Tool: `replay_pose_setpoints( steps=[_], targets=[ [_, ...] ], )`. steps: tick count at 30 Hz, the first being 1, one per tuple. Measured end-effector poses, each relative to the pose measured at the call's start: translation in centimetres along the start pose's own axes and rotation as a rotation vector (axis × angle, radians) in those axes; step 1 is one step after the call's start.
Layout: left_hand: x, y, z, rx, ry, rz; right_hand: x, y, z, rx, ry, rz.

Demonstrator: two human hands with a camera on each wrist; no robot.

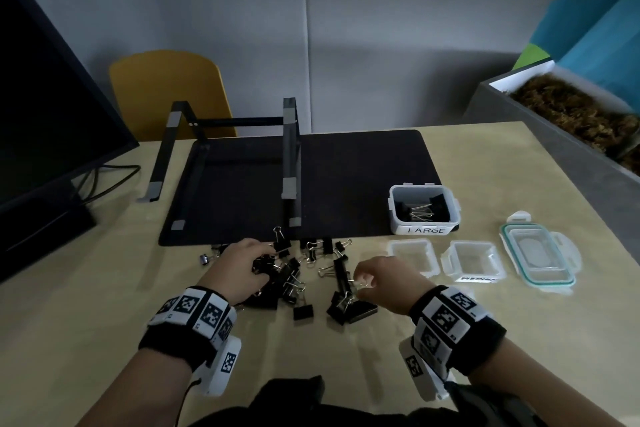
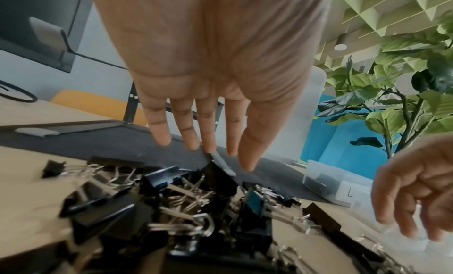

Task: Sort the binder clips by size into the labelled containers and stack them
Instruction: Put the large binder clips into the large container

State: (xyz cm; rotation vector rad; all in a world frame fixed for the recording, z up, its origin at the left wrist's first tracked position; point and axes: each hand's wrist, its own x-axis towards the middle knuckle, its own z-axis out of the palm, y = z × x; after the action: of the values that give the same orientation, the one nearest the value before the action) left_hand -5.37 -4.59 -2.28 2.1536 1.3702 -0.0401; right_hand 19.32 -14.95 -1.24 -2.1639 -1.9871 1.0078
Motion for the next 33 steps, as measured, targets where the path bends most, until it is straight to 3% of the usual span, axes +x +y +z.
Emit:
replay_pose_setpoints(
  steps=[9, 17, 25, 29, 33],
  targets=[
    [-0.8, -3.0, 1.0, 0.014, -0.005, 0.013, -0.2, -1.1, 4.1, -0.09, -0.038, 0.221],
    [-1.4, -3.9, 1.8, 0.022, 0.116, 0.131, 0.3, -2.4, 5.3, -0.006, 0.066, 0.292],
    [-1.3, -4.5, 2.6, 0.018, 0.06, 0.117, 0.8, -3.4, 5.4, 0.011, 0.122, 0.335],
    [-1.6, -4.5, 2.6, 0.025, 0.101, 0.13, 1.2, -3.7, 5.2, 0.072, 0.125, 0.339],
    [-2.5, -4.6, 3.1, 0.073, 0.09, 0.045, 1.3, -3.7, 5.4, 0.062, 0.157, 0.33]
  ],
)
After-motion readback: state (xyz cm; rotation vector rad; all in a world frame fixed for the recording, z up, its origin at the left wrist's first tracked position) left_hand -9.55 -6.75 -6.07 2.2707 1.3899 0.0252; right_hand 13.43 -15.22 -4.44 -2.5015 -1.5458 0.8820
